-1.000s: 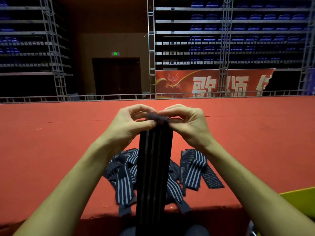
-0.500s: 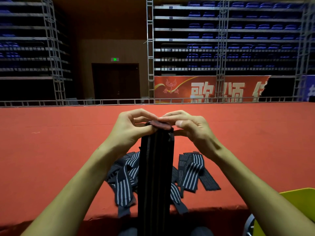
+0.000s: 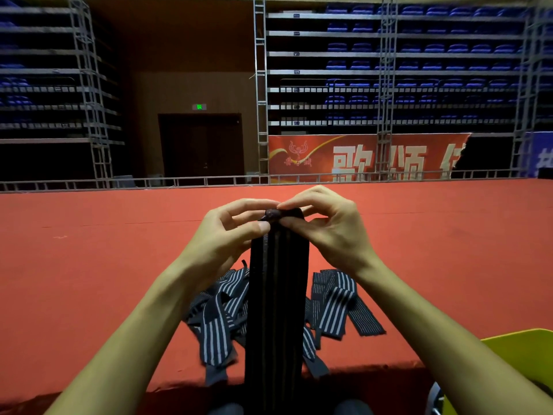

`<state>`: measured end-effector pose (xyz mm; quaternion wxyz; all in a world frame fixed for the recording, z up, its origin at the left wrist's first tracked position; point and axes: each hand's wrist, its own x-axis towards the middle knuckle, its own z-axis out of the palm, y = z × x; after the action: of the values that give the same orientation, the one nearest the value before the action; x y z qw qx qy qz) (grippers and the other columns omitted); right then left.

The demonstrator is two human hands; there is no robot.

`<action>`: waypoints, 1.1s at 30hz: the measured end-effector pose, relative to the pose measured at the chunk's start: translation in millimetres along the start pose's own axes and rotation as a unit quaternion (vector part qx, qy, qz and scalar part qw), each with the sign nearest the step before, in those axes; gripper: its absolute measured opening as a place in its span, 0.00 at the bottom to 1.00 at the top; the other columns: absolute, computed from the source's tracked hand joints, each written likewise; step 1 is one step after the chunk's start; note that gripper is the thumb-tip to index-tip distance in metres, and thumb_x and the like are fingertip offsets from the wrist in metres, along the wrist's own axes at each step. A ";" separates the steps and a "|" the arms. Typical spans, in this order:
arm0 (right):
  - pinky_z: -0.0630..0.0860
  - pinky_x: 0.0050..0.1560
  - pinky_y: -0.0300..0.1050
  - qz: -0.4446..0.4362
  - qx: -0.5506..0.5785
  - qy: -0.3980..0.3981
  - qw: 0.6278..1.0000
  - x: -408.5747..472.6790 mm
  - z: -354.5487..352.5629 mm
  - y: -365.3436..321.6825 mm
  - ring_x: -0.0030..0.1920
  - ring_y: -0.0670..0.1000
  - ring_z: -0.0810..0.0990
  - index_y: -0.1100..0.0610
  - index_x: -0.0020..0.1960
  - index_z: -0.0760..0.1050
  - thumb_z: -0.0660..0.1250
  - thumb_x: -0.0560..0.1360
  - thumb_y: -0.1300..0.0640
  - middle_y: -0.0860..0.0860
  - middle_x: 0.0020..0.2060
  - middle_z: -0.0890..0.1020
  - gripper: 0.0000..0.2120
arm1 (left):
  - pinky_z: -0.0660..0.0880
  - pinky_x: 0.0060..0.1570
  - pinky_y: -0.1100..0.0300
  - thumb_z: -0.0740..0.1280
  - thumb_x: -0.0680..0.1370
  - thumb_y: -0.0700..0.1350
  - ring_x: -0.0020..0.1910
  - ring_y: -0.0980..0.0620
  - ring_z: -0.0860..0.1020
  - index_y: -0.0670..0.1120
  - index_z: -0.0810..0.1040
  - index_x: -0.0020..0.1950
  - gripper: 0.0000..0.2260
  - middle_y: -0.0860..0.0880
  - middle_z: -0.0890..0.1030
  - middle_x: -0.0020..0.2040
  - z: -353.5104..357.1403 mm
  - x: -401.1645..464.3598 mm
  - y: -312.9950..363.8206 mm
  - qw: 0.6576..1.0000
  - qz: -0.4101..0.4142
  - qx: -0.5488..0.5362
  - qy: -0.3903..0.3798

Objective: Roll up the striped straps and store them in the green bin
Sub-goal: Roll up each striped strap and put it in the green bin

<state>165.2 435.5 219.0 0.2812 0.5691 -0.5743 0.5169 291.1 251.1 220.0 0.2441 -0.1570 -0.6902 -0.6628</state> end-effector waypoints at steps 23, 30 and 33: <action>0.86 0.57 0.55 0.056 0.075 -0.053 0.994 -8.2 -3.0 3.7 0.59 0.54 0.86 0.60 0.53 0.86 0.81 0.73 0.67 0.54 0.57 0.84 0.10 | 0.85 0.59 0.50 0.78 0.71 0.36 0.60 0.39 0.86 0.36 0.85 0.56 0.14 0.37 0.87 0.58 9.2 3.7 -3.4 0.998 -0.002 -0.020 0.068; 0.87 0.51 0.59 0.075 0.074 -0.086 0.991 -13.2 -8.5 2.7 0.55 0.56 0.86 0.57 0.56 0.85 0.82 0.72 0.65 0.53 0.58 0.83 0.15 | 0.85 0.58 0.52 0.76 0.72 0.33 0.61 0.38 0.86 0.34 0.83 0.58 0.14 0.37 0.87 0.59 5.2 0.5 -6.2 0.999 0.006 -0.017 0.050; 0.87 0.48 0.60 0.080 0.057 -0.068 0.993 -11.1 -6.4 3.1 0.49 0.56 0.86 0.56 0.56 0.83 0.80 0.72 0.65 0.53 0.54 0.83 0.15 | 0.83 0.63 0.49 0.77 0.72 0.34 0.63 0.37 0.85 0.33 0.83 0.60 0.17 0.37 0.87 0.60 4.9 -0.2 -7.0 1.000 0.007 -0.006 0.029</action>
<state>162.8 444.8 210.0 0.1663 0.5700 -0.6054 0.5300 286.8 255.4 214.1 0.2681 -0.1439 -0.6777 -0.6694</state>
